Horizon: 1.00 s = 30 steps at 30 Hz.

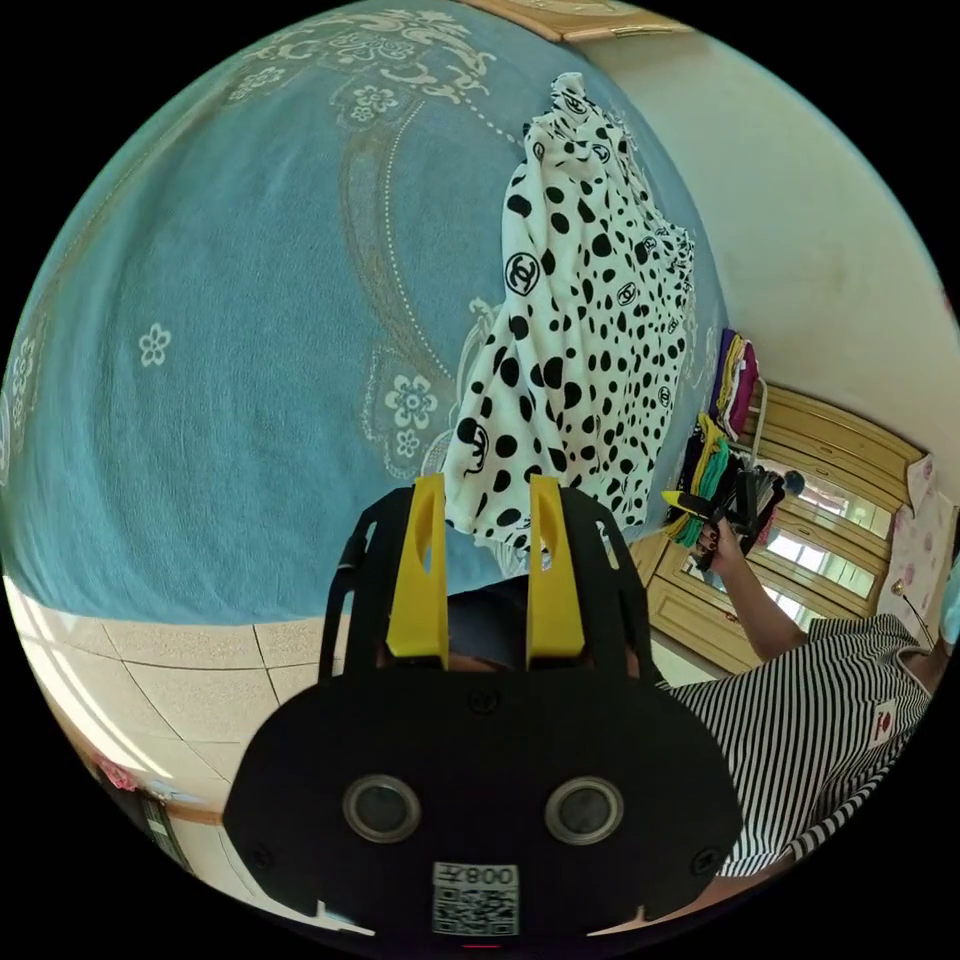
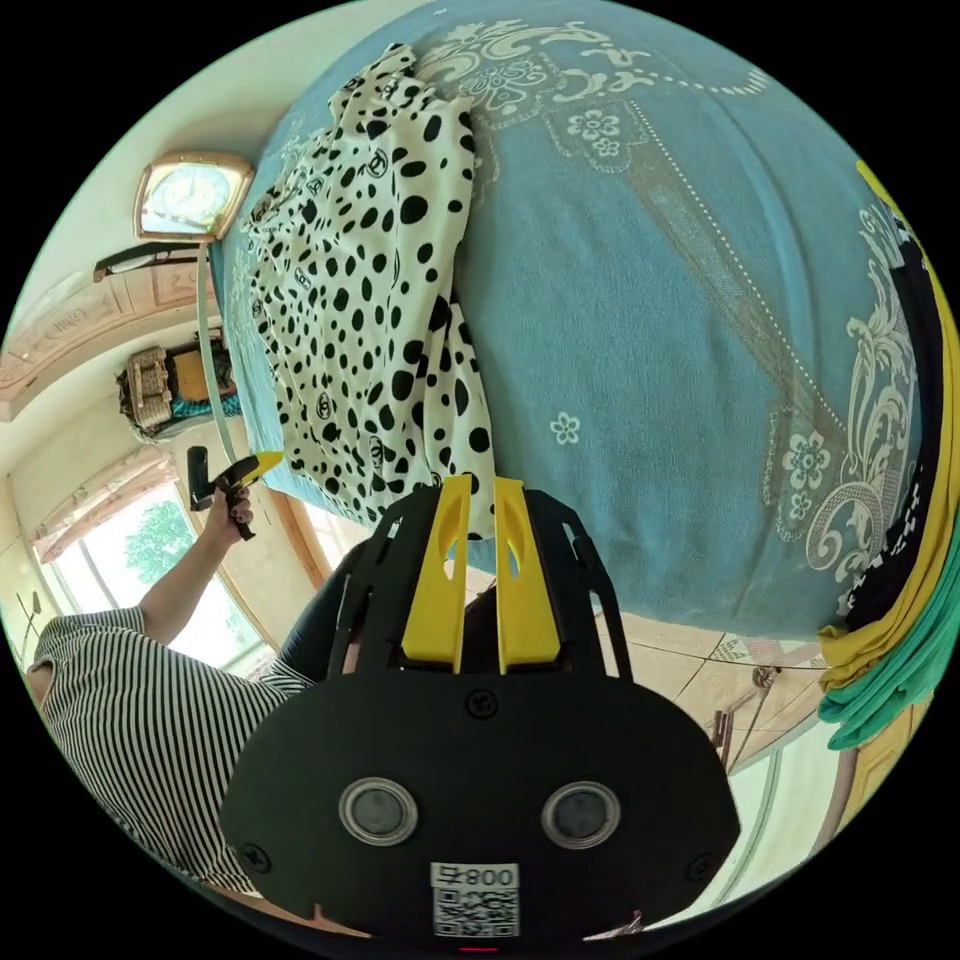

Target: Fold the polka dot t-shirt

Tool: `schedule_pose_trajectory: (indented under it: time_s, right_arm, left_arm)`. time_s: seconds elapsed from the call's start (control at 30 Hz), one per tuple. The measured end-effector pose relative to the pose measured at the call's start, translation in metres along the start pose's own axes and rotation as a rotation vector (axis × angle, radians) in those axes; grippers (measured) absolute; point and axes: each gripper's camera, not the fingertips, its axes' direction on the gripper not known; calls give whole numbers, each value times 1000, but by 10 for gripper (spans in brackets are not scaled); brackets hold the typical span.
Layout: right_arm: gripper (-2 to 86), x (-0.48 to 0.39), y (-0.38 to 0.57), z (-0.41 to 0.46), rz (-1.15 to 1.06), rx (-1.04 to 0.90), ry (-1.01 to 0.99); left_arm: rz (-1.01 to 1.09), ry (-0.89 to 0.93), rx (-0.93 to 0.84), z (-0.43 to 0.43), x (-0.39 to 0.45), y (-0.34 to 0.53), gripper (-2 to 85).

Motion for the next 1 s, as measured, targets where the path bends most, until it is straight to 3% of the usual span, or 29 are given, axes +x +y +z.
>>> schedule_pose_trajectory:
  time_s: [0.17,0.57,1.0]
  right_arm:
    - [71,12,7,10,-122,-12,107]
    - [45,82,54,18,-218,122,264]
    - [7,139,143,-37,-267,243,64]
  left_arm:
    - [90,-51,-54,9,-11,-40,102]
    - [199,-63,55,0,-70,-56,36]
    - [309,170,353,-57,-118,1,12]
